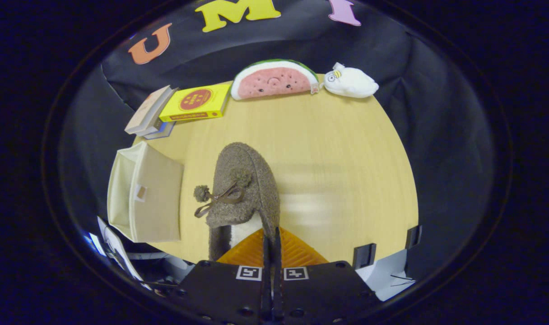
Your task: Open the storage box then place both shoes into the box .Put the left shoe in first, then the right shoe, with the right side of both shoes facing outward in a uniform manner.
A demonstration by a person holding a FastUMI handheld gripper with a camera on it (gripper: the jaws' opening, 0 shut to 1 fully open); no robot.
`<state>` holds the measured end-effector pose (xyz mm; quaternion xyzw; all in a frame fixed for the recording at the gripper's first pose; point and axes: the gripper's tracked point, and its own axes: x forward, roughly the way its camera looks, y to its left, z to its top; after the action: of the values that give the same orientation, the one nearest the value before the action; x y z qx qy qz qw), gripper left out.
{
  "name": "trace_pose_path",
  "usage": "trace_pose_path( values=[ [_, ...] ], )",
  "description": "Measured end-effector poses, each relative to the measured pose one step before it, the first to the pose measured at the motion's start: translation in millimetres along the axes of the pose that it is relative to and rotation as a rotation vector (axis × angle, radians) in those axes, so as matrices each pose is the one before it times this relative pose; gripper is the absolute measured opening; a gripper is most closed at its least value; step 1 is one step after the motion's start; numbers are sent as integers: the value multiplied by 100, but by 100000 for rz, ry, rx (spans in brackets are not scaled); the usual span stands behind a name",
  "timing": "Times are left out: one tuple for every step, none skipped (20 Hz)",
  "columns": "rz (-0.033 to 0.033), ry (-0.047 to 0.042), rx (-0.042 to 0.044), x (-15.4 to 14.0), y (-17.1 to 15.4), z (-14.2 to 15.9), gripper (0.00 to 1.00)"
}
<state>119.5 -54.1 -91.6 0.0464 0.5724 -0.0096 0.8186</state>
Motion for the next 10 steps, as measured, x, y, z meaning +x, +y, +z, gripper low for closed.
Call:
trace_pose_path(
  values=[
    [2694,-802,1220,-753,1893,274,3],
    [2539,-323,2007,-533,1934,88,3],
    [2637,13,927,-520,2195,107,3],
    [2718,-610,432,-277,2118,139,3],
    [2114,-1089,21,-168,2112,176,3],
    [1685,-875,-559,11,1880,15,3],
    [1411,-502,-261,196,1930,-69,3],
    [1246,310,-956,389,1896,-416,3],
    [1364,488,-1202,528,1817,-350,3],
    [1338,871,-102,529,1652,-563,3]
  ],
)
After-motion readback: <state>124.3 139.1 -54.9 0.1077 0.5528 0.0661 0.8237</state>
